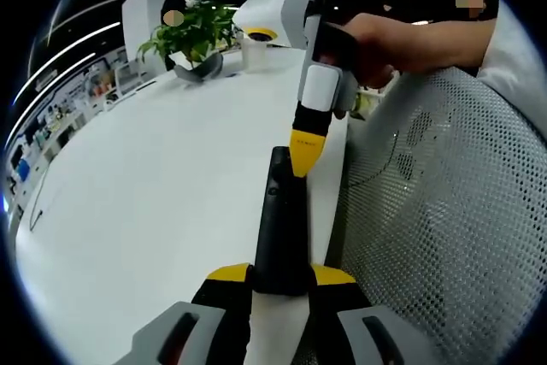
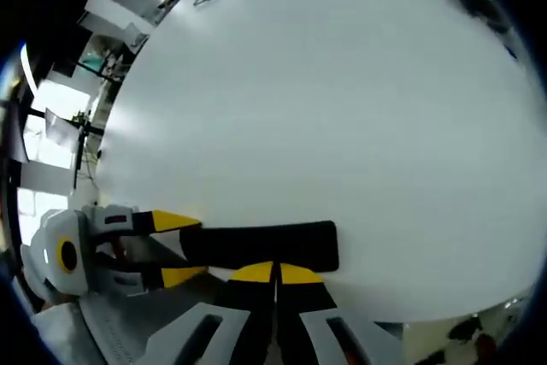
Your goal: Press the specified remote control buttons in sequence, fully releasing each button before pressing the next.
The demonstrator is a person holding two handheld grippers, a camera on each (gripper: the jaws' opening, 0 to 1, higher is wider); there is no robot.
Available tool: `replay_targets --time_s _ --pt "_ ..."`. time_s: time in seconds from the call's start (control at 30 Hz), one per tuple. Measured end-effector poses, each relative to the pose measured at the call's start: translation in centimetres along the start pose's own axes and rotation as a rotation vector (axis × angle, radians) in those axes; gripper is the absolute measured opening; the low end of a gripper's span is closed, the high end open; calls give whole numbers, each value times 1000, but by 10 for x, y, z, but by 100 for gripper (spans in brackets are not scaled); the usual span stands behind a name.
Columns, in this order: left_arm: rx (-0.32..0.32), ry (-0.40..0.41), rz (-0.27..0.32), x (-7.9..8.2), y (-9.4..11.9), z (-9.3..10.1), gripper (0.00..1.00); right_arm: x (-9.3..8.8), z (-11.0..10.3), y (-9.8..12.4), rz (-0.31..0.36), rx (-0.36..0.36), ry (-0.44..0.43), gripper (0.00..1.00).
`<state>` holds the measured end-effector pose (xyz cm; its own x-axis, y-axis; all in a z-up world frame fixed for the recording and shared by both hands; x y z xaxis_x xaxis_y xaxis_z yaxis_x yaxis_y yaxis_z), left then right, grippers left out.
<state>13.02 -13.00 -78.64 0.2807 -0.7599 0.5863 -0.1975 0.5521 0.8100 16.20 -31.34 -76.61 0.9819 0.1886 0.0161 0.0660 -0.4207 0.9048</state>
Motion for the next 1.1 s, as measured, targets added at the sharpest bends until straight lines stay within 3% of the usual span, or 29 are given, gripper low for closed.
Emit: replay_targets --time_s 0.33,0.7,0.9,1.1 --pt "0 -7 5 -1 0 0 25 1 -4 1 -4 -15 5 0" --pt "-12 -19 8 -1 0 0 24 6 -8 4 68 -20 48 0" --pt "-12 -19 12 -1 -1 -1 24 7 -7 -1 47 -30 67 0" --pt "-12 -19 13 -1 -1 -1 24 7 -4 -1 57 -6 27 0"
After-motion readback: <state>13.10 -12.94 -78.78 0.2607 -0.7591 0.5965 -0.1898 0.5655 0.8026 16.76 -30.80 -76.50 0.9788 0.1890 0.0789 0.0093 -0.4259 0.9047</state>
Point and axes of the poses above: the point that each gripper's makers call its tool centre point, and the gripper's own axes: y roughly backward along the fingers, z roughly to its right, x roughly out of its top, the point moved 10 cm from there along y, roughly backward along the fingers, and after that the axes turned 7 degrees about -z, right-handed, at the moved point
